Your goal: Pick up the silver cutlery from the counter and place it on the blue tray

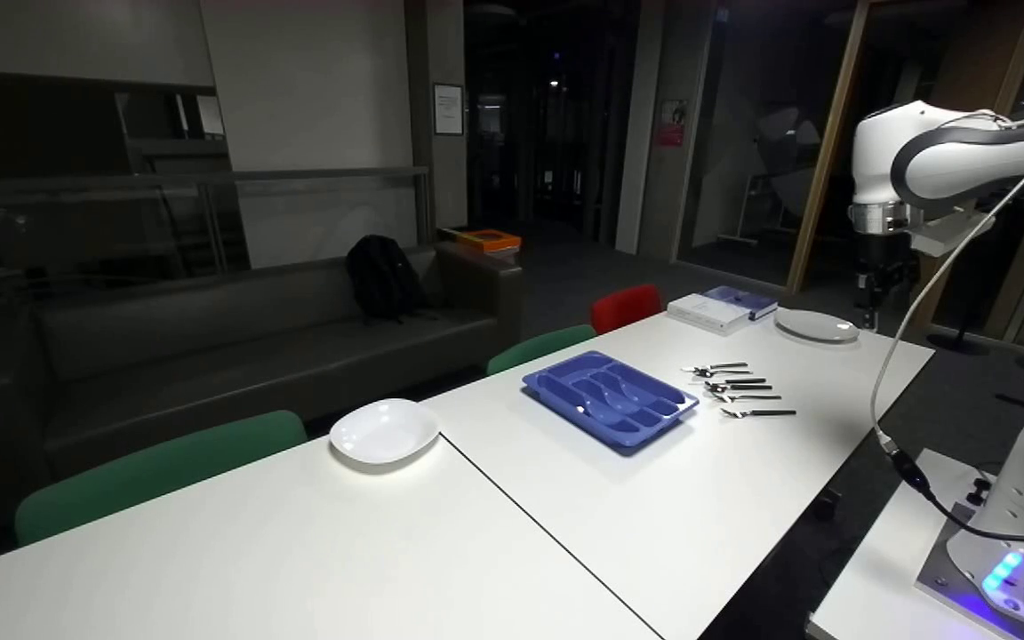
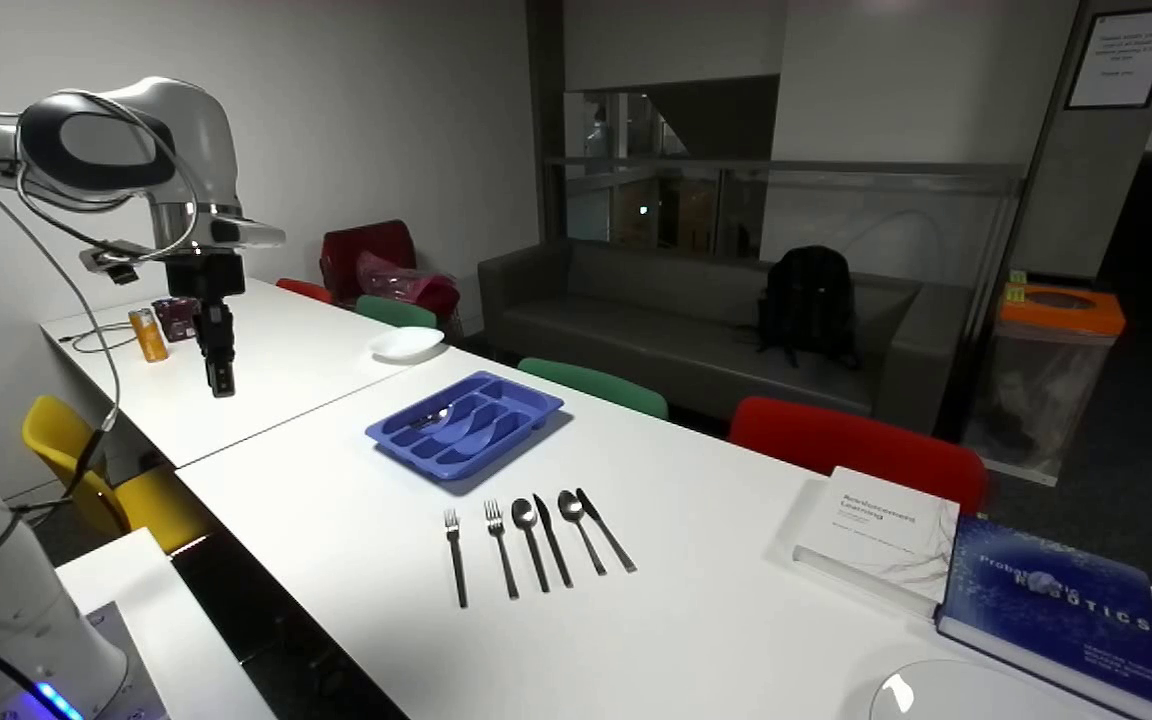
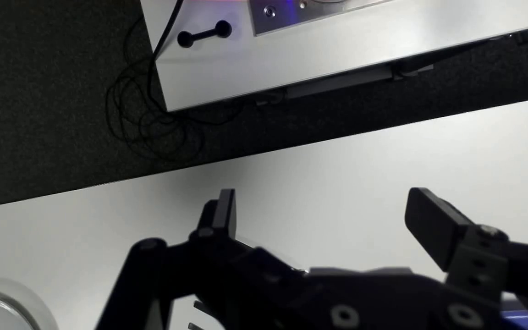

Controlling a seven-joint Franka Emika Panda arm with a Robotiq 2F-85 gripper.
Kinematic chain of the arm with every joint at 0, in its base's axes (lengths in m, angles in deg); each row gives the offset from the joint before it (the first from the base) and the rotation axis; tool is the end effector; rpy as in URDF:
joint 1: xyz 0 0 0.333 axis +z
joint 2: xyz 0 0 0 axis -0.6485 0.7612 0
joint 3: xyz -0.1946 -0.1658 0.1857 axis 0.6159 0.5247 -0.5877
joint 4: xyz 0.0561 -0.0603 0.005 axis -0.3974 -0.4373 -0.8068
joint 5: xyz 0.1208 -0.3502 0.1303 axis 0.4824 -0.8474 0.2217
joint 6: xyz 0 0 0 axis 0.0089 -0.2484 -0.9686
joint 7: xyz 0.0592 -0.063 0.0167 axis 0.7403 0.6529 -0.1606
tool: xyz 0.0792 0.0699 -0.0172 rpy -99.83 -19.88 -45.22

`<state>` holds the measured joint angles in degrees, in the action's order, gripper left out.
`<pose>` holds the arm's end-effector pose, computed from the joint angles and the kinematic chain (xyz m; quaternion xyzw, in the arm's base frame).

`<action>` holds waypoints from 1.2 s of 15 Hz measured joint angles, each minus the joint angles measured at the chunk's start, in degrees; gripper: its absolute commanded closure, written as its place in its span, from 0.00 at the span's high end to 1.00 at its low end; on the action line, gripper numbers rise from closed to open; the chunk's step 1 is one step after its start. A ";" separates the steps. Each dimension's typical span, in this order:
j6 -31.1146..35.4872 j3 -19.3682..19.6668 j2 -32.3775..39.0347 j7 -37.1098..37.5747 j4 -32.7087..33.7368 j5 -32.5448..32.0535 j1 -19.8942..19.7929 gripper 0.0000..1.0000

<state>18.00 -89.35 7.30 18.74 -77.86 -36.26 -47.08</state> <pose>0.2850 -0.0294 0.4701 0.9851 -0.1083 -0.0865 0.1021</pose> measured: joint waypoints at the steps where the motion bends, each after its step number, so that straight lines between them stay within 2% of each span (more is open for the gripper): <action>1: 0.00 0.00 0.00 0.00 0.00 0.00 0.00 1.00; 5: 0.92 0.49 -0.18 -0.08 -0.65 0.00 0.04 1.00; 8: 5.73 1.90 -1.13 -2.59 -4.01 -0.13 0.57 1.00; 11: 10.50 3.36 -2.51 -8.17 -8.07 -1.41 1.64 1.00; 15: 13.94 5.66 -2.41 -17.43 -8.18 -2.60 3.39 1.00; 18: 15.71 9.52 -1.86 -25.94 -8.18 -2.62 4.62 1.00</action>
<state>33.71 -79.83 5.43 -7.20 -86.04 -38.88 -42.46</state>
